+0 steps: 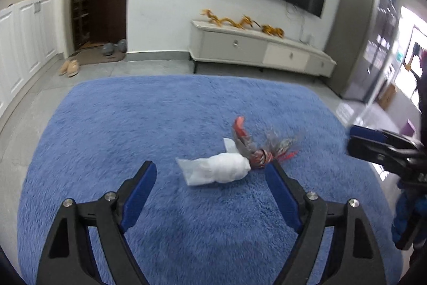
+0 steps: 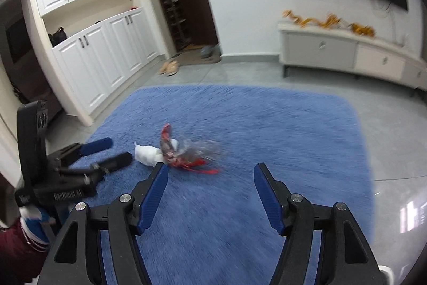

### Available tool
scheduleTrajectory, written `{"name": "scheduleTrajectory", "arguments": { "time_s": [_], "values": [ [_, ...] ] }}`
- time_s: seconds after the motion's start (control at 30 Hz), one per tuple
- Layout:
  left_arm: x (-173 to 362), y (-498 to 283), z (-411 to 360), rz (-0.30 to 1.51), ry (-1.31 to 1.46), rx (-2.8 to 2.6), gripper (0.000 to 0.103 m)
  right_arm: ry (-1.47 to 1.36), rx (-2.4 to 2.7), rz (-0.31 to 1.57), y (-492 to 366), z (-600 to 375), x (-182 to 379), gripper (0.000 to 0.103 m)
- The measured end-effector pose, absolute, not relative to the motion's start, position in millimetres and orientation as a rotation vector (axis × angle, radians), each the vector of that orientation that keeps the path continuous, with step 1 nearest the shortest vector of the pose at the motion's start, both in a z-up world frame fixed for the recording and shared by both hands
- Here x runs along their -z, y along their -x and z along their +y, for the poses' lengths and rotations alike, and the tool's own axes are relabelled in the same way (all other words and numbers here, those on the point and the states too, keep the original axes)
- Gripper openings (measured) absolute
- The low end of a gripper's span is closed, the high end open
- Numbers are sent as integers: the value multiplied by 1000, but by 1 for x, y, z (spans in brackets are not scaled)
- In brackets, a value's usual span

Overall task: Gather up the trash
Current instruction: 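Move both tools back over the last wrappers on the rug, then grasp the white tissue with the left gripper while the right grasps the red wrapper, then carry the tissue and red wrapper over the bin and open both grippers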

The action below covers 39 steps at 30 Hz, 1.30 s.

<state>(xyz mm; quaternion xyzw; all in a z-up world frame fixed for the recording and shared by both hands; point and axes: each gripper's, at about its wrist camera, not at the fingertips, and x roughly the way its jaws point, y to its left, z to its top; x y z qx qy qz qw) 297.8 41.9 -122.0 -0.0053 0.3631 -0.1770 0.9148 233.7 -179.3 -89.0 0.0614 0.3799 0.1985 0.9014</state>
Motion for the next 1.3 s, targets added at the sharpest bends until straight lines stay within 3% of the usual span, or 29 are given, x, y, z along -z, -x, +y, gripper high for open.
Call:
{"name": "scheduleTrajectory", "arguments": {
  "time_s": [0.27,0.33,0.67,0.93,1.3],
  "values": [
    [140,-324,23,814,-108,463,82,-271,-526,873,-277,-169,122,64],
    [145,-328,22,853,-99,502,74,-298,-546,896,-283,-169,126,63],
    [151,-326,20,894,-103,509,29,-349,-603,924,-292,-167,128,16],
    [128,-284,28,847,-77,506,25,-338,-557,861,-254,-187,106,12],
    [47,-184,28,681,-111,467,25,-309,-428,701,-133,-249,31,11]
  ]
}}
